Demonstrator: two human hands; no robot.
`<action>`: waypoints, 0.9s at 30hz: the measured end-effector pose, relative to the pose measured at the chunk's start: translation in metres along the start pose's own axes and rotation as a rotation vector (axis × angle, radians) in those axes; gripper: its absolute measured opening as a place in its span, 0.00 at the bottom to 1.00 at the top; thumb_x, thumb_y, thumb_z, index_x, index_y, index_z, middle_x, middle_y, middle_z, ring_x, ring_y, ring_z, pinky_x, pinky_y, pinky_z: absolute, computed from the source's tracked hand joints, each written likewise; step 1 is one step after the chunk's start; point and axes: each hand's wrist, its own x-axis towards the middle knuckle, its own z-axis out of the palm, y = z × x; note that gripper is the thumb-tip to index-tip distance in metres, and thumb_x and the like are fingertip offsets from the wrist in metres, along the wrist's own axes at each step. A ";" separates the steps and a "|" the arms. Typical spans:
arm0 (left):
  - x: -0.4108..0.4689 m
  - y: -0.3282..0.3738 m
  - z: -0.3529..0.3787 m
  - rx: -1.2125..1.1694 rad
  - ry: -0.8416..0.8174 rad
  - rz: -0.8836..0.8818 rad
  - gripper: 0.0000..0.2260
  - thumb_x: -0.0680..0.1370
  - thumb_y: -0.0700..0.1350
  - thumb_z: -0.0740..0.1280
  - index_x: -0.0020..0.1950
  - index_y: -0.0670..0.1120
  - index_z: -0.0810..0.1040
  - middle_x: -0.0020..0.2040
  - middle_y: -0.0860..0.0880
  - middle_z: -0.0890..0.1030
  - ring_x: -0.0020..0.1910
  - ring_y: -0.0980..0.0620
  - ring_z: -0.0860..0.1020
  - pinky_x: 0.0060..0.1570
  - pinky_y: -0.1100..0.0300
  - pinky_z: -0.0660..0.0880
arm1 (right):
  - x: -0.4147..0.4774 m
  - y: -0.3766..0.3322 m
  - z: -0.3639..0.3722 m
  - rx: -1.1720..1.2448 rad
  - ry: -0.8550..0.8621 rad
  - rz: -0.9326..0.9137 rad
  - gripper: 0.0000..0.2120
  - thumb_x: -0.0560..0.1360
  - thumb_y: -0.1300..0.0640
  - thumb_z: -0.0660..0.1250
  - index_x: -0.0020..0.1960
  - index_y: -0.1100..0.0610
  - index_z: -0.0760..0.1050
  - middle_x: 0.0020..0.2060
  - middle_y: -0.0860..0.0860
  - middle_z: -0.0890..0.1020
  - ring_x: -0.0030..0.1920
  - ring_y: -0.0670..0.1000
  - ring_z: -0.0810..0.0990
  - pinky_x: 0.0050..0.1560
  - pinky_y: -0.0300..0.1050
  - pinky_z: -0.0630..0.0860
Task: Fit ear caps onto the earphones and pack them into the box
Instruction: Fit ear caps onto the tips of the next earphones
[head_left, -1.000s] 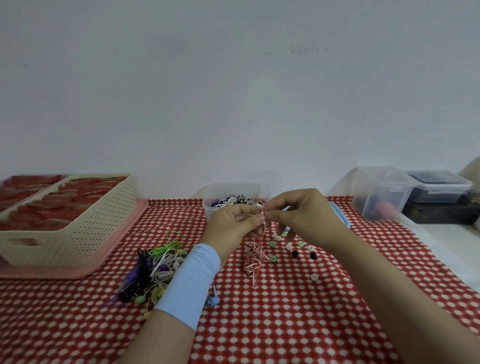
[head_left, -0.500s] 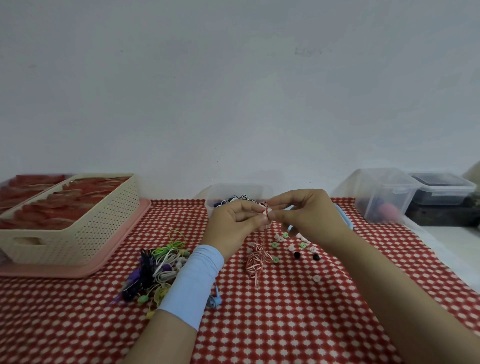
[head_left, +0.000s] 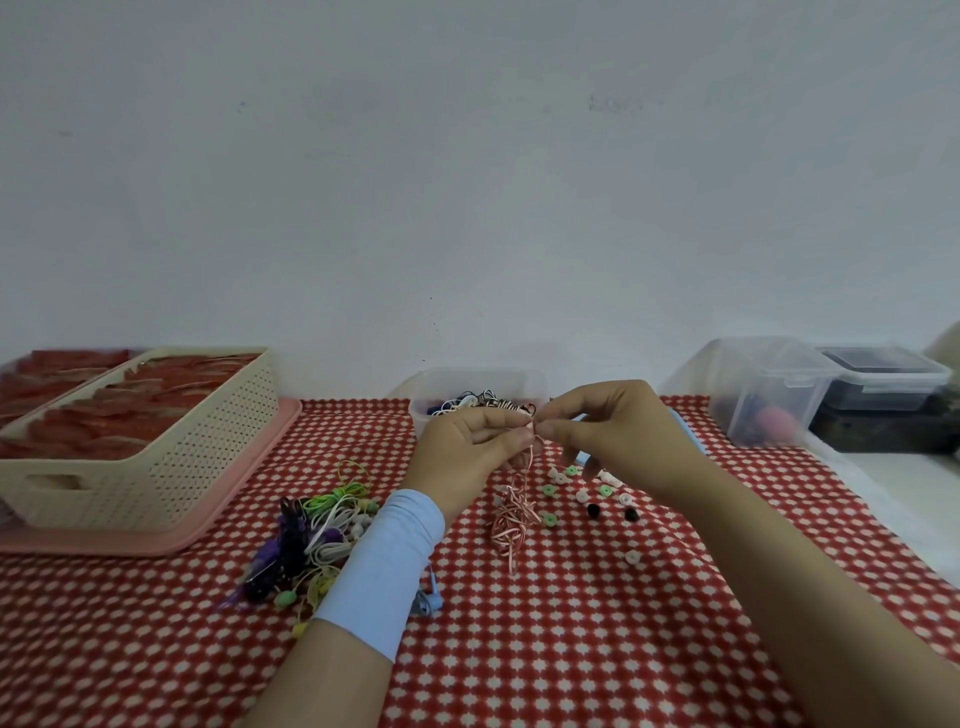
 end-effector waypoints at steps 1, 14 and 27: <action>0.000 -0.001 0.000 0.000 -0.008 -0.006 0.07 0.75 0.38 0.73 0.52 0.41 0.84 0.41 0.44 0.86 0.38 0.51 0.83 0.42 0.64 0.77 | 0.000 0.000 0.000 -0.013 0.000 -0.011 0.03 0.75 0.61 0.75 0.47 0.56 0.87 0.37 0.51 0.87 0.32 0.49 0.83 0.32 0.45 0.81; 0.000 -0.001 0.001 -0.142 -0.047 -0.067 0.07 0.77 0.36 0.70 0.54 0.39 0.82 0.49 0.38 0.85 0.53 0.34 0.81 0.59 0.43 0.78 | 0.000 0.000 -0.004 0.366 -0.132 0.224 0.11 0.74 0.59 0.74 0.56 0.56 0.86 0.46 0.61 0.86 0.36 0.52 0.81 0.31 0.44 0.77; 0.000 -0.001 -0.004 0.007 -0.052 0.019 0.07 0.75 0.36 0.71 0.51 0.44 0.85 0.47 0.41 0.86 0.45 0.42 0.84 0.52 0.55 0.81 | -0.001 -0.002 0.001 0.344 -0.121 0.290 0.12 0.73 0.62 0.76 0.56 0.59 0.85 0.46 0.58 0.87 0.36 0.52 0.82 0.31 0.43 0.78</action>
